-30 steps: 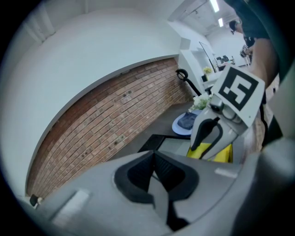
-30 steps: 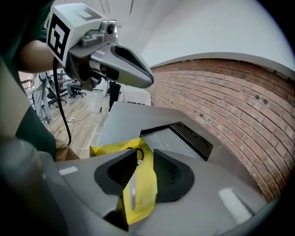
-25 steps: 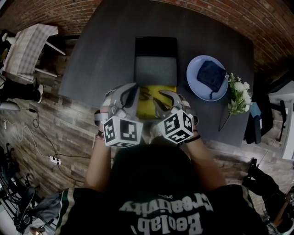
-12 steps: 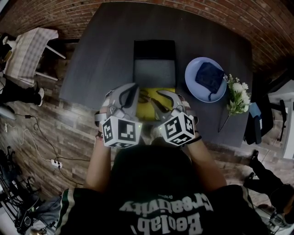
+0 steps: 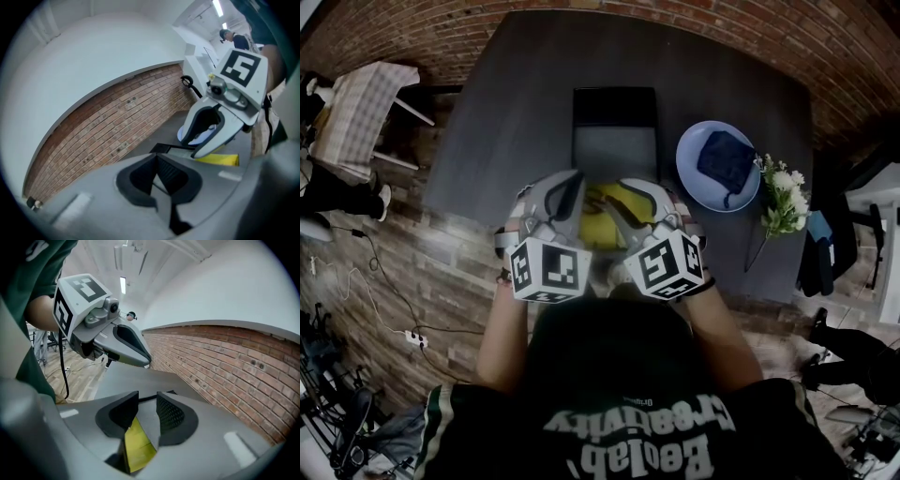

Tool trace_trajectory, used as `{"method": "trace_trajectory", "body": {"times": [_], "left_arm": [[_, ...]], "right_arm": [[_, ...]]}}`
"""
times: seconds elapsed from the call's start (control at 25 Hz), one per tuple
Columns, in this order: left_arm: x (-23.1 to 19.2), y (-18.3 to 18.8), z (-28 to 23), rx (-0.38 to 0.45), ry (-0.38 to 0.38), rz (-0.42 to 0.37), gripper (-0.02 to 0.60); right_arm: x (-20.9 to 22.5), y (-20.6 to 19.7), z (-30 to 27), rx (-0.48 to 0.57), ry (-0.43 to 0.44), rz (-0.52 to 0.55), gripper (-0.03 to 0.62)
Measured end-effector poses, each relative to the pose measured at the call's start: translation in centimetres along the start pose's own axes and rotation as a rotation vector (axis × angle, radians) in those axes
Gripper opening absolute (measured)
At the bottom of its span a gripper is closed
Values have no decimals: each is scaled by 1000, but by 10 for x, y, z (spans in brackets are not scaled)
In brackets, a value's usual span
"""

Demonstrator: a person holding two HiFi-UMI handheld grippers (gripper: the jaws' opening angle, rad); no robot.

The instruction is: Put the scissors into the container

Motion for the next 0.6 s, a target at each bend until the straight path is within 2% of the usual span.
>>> {"method": "trace_trajectory", "body": {"times": [0.6], "left_arm": [[-4, 8, 7, 20, -2, 8, 3]], "right_arm": [[20, 33, 27, 140, -55, -29, 123]]}}
Point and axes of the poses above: the fingertips, and each gripper's own axes: z backward along the fingers, x to its right, y out of its top, the point moved 9 cm from there along z, backward along the fingers, and after that the axes turned 6 degrees about y, right-handed, at the moved point
